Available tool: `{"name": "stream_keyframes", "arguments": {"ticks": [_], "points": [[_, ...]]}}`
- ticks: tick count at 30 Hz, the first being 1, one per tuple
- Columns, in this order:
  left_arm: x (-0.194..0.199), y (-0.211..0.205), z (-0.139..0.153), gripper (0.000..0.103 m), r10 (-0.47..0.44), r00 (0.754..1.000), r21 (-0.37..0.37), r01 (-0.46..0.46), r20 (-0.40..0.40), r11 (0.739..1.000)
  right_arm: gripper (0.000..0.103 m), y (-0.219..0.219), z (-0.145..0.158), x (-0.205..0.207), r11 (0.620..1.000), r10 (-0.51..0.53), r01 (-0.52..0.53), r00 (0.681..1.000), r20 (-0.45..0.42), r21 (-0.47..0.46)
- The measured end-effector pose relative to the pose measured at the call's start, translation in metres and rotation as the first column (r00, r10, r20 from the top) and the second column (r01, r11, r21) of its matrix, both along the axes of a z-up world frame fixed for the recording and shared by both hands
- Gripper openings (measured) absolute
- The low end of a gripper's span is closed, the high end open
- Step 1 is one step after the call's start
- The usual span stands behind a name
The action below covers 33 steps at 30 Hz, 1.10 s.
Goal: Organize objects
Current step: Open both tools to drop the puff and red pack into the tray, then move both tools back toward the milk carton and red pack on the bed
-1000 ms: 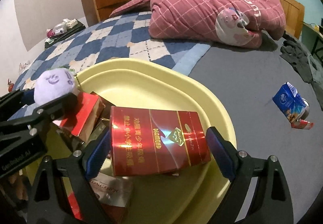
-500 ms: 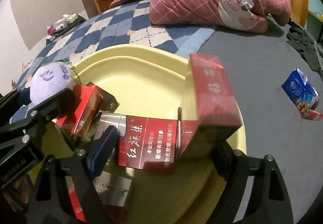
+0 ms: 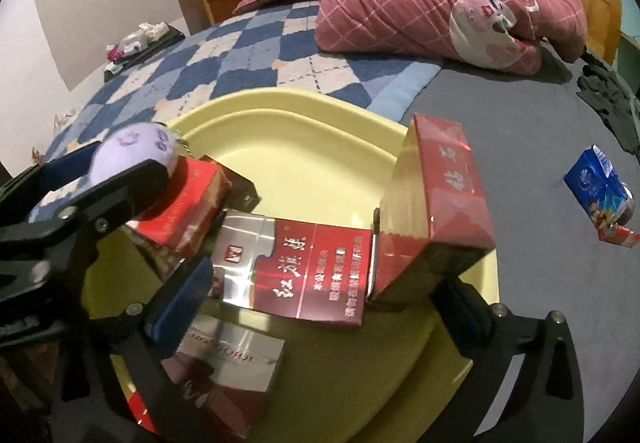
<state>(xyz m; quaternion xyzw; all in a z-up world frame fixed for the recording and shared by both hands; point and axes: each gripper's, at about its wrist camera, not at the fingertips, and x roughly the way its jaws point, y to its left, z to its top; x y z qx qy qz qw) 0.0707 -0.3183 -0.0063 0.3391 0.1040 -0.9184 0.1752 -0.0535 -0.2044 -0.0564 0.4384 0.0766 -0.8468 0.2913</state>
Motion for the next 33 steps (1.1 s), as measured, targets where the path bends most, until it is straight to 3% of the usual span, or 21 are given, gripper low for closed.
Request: {"name": "stream_keyframes", "arguments": {"ticks": [1, 12, 26, 33], "points": [[0.002, -0.001, 0.003, 0.103, 0.005, 1.0, 0.004, -0.005, -0.01, 1.0, 0.103, 0.001, 0.001, 0.001, 1.0, -0.005, 0.004, 1.0, -0.003, -0.004], [0.018, 0.001, 0.017, 0.103, 0.024, 0.997, 0.004, -0.024, -0.072, 1.0, 0.103, 0.014, 0.019, 0.01, 0.999, -0.008, 0.008, 1.0, 0.0, -0.04], [0.027, -0.009, 0.032, 0.103, 0.068, 0.99, 0.105, -0.055, -0.12, 0.993, 0.103, 0.014, 0.039, 0.027, 1.0, 0.016, -0.017, 0.999, -0.05, -0.014], [0.025, 0.007, 0.048, 0.103, 0.051, 0.985, 0.142, -0.027, -0.167, 0.989, 0.103, 0.045, 0.059, 0.036, 0.998, -0.026, 0.022, 0.997, -0.069, -0.052]]}}
